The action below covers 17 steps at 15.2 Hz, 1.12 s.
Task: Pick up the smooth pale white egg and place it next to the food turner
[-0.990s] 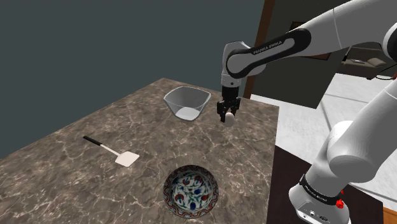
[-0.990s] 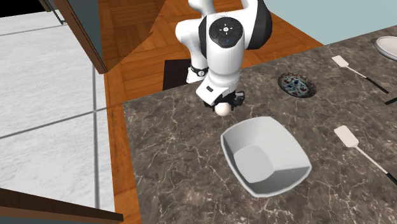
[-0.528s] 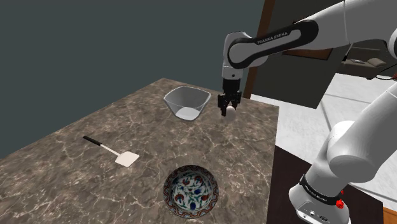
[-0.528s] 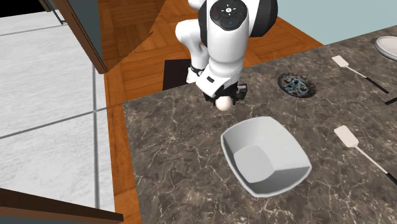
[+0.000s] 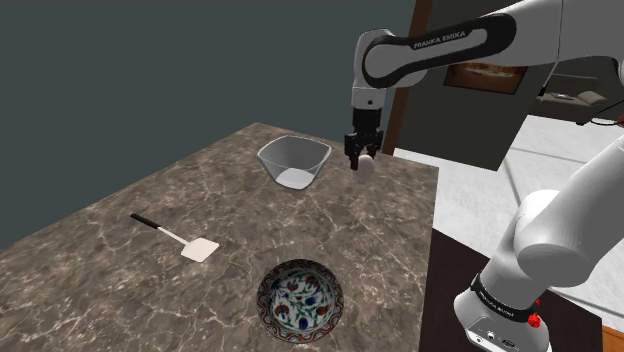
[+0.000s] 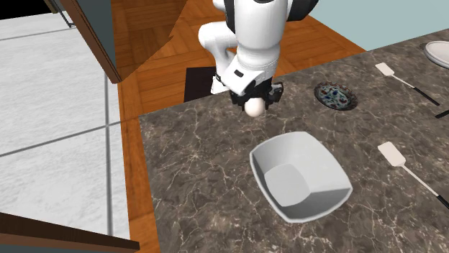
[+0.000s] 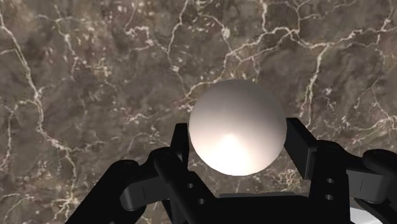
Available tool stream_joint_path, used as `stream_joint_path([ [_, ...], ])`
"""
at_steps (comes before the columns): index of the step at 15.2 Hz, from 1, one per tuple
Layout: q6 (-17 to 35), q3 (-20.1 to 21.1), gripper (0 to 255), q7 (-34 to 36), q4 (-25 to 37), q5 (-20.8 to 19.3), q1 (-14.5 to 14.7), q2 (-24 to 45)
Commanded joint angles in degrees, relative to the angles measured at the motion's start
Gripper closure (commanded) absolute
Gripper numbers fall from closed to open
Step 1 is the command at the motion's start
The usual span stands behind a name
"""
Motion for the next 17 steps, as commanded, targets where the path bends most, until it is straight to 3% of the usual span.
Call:
stream_joint_path([
  [1,-1.5,0.0,255,0.3,1.3,0.0,0.0,-0.2],
  [12,-9.3,0.0,255,1.2,8.5,-0.2,0.0,-0.9],
  [17,-8.4,3.8,255,7.4,12.8,1.8,2.8,3.5],
])
